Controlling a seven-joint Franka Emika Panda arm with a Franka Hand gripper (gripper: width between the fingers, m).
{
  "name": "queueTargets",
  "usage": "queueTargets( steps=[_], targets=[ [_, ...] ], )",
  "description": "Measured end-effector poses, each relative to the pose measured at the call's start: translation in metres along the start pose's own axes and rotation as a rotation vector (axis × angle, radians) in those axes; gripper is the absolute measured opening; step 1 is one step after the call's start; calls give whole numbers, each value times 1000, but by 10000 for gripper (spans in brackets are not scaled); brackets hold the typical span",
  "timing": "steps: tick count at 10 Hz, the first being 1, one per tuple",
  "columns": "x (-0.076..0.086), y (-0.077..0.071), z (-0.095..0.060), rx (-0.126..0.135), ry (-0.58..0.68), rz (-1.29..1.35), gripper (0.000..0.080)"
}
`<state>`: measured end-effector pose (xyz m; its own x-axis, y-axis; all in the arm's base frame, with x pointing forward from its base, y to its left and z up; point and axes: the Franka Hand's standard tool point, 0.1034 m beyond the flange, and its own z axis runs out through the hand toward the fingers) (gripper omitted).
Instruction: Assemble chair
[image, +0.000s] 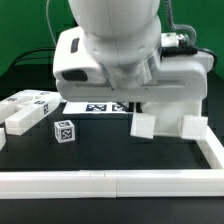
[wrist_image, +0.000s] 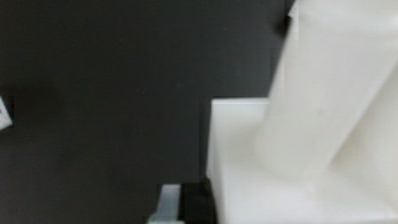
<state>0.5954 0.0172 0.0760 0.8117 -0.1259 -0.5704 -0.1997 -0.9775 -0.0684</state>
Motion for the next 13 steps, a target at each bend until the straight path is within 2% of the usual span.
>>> queueTargets(
  steps=[3,5,7,12,13],
  targets=[
    [-1,3,2,2,-5,6,29],
    [0,7,5,0,-51,-21,29],
    [9,5,3,-29,-60,-81,29],
    [10,8,5,-28,-62,-65,29],
    [13,7,10,-31,-70,-47,29]
  ],
)
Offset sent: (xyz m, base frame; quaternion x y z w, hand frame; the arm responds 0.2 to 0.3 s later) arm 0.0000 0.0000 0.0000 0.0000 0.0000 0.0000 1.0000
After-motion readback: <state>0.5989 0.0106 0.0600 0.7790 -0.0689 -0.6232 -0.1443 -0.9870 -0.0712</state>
